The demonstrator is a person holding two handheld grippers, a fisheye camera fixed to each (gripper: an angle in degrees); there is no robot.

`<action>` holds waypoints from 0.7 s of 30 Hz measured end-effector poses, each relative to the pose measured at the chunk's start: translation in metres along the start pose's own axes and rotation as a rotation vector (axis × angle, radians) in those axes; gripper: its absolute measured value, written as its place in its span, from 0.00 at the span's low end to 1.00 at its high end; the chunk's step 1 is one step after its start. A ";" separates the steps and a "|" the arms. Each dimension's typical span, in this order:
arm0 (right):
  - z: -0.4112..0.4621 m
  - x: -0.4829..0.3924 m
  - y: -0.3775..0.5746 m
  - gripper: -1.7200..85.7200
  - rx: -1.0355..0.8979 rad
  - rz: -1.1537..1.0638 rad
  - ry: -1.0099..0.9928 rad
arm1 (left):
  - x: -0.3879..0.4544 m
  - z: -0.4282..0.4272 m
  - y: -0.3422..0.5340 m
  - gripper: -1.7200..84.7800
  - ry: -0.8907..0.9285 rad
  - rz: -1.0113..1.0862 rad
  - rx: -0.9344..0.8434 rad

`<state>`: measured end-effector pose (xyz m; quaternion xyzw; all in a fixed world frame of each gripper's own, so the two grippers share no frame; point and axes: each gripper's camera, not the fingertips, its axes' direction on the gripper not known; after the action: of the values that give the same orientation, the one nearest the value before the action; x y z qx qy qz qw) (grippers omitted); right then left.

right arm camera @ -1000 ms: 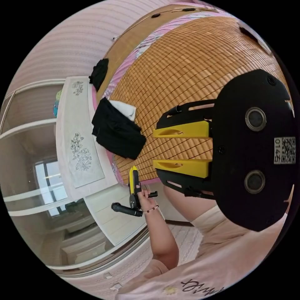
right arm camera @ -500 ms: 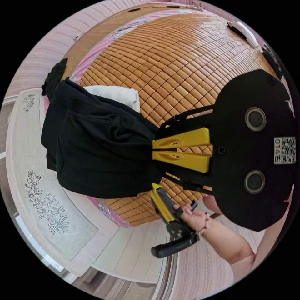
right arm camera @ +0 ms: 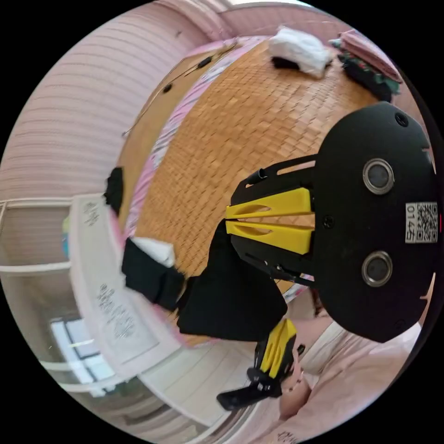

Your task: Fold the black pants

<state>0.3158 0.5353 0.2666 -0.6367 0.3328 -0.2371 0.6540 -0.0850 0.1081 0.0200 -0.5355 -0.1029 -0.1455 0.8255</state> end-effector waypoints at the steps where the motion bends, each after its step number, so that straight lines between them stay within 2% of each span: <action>1: 0.014 0.012 0.025 0.02 -0.096 0.031 0.034 | 0.008 0.013 0.003 0.01 0.041 0.001 -0.052; 3: 0.029 0.024 0.060 0.02 -0.186 0.079 0.080 | 0.034 0.047 0.020 0.02 0.123 0.018 -0.195; 5: 0.034 0.029 0.086 0.02 -0.199 0.114 0.109 | 0.045 0.054 0.030 0.02 0.117 0.026 -0.253; 9: 0.031 0.015 0.107 0.07 -0.126 0.103 0.092 | 0.029 0.036 0.042 0.03 -0.023 -0.089 -0.302; 15: 0.057 -0.077 0.073 0.10 -0.029 -0.203 -0.161 | -0.035 -0.003 0.047 0.08 -0.271 -0.377 -0.283; 18: 0.081 -0.135 0.048 0.11 -0.016 -0.414 -0.207 | -0.048 -0.008 0.038 0.10 -0.362 -0.441 -0.221; 21: 0.110 -0.164 0.031 0.14 -0.051 -0.438 -0.237 | -0.055 0.008 0.026 0.11 -0.403 -0.448 -0.214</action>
<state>0.2842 0.7323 0.2543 -0.7332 0.1136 -0.2884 0.6053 -0.1276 0.1328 -0.0170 -0.6012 -0.3640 -0.2245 0.6750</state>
